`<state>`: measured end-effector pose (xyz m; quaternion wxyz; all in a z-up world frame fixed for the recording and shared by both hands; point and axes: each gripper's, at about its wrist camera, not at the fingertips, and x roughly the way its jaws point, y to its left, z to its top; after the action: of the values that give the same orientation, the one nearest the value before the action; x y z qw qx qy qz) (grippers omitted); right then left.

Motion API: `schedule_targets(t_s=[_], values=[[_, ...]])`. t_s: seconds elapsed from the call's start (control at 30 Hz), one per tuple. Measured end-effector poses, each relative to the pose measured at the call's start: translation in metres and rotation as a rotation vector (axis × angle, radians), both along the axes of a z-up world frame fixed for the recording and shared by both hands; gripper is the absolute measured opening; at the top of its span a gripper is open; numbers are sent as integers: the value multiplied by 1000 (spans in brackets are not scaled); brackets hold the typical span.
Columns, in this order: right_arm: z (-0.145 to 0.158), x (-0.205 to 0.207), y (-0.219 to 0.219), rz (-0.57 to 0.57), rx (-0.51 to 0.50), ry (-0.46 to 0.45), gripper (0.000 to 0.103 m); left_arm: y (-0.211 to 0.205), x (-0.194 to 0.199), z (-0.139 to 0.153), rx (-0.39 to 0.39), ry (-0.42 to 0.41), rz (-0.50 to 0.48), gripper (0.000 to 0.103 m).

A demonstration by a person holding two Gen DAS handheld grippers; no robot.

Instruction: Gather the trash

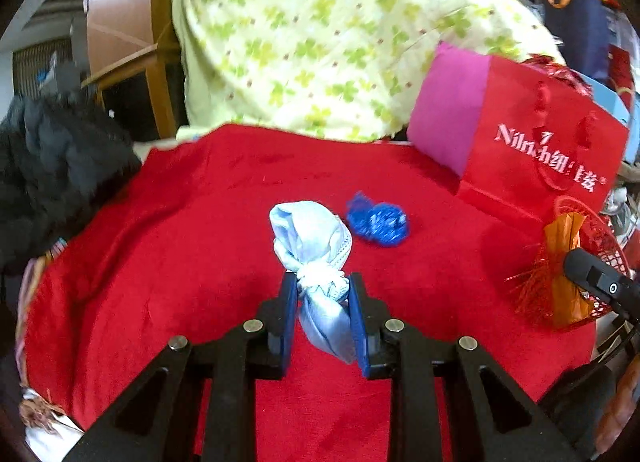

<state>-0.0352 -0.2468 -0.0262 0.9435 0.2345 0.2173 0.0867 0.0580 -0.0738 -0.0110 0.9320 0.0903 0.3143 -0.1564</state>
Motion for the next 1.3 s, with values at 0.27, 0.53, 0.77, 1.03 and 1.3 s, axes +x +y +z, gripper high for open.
schedule_targets(t_s=[0.27,0.53,0.77,1.03,1.3], values=[[21,-39,-5,-12,-24,-77,34,-19,-36,26,29,-99,-47,26],[38,-66,-8,-20,-44,-145,34,-30,-61,40,40,-138,-67,27],[42,-77,-16,-28,-38,-167,34,-42,-77,45,61,-169,-88,27],[37,-83,-24,-40,-22,-167,34,-53,-82,45,74,-173,-109,27],[34,-83,-30,-47,-13,-156,35,-59,-82,41,81,-159,-121,27]])
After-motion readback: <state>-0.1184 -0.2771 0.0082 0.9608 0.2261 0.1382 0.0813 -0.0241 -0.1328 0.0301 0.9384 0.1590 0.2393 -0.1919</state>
